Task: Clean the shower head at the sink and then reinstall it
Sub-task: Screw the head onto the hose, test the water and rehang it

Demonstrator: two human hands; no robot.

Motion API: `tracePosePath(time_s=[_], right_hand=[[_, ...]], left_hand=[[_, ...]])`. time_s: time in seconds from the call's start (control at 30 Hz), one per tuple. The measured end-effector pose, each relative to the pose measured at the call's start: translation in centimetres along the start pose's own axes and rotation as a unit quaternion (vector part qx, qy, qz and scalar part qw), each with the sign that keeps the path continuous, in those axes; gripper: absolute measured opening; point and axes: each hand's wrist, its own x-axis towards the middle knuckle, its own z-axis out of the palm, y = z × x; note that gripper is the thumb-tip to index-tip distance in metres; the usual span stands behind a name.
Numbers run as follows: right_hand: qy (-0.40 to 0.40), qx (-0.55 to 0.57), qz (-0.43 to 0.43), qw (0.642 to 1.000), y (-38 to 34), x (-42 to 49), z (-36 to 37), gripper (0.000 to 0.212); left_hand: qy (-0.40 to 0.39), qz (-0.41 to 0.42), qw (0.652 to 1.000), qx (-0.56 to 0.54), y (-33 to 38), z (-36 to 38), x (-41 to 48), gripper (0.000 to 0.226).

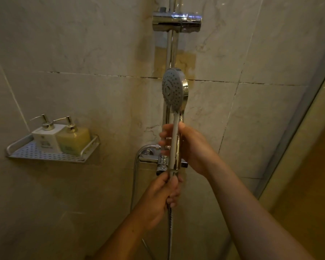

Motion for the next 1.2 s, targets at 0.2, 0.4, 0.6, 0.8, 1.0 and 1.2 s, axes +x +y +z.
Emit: tracePosePath(time_s=[0.2, 0.4, 0.6, 0.8, 1.0, 1.2], right_hand=[[-0.107, 0.050, 0.000, 0.993, -0.7, -0.7, -1.6, 0.042], [0.083, -0.187, -0.036, 0.978, -1.1, -0.7, -0.5, 0.026], [0.223, -0.430, -0.075, 0.872, 0.1, -0.5, -0.1, 0.047], [0.003, 0.050, 0.028, 0.998, -0.3, -0.8, -1.1, 0.050], [-0.083, 0.070, 0.006, 0.994, -0.8, -1.7, -2.4, 0.037], [0.087, -0.172, -0.038, 0.980, -1.3, -1.4, -1.4, 0.028]], left_hand=[[-0.021, 0.005, 1.000, 0.013, 0.3, -0.3, -0.2, 0.021], [0.004, -0.003, 0.999, 0.043, -0.4, -0.1, -0.1, 0.020], [0.018, -0.023, 0.998, 0.054, -0.9, 0.2, 0.2, 0.026], [-0.014, -0.009, 1.000, 0.006, -0.7, 0.3, 0.0, 0.024], [-0.041, -0.009, 0.999, -0.017, -0.8, 0.3, 0.0, 0.028], [0.007, -0.020, 1.000, 0.016, -1.0, 0.4, 0.2, 0.023]])
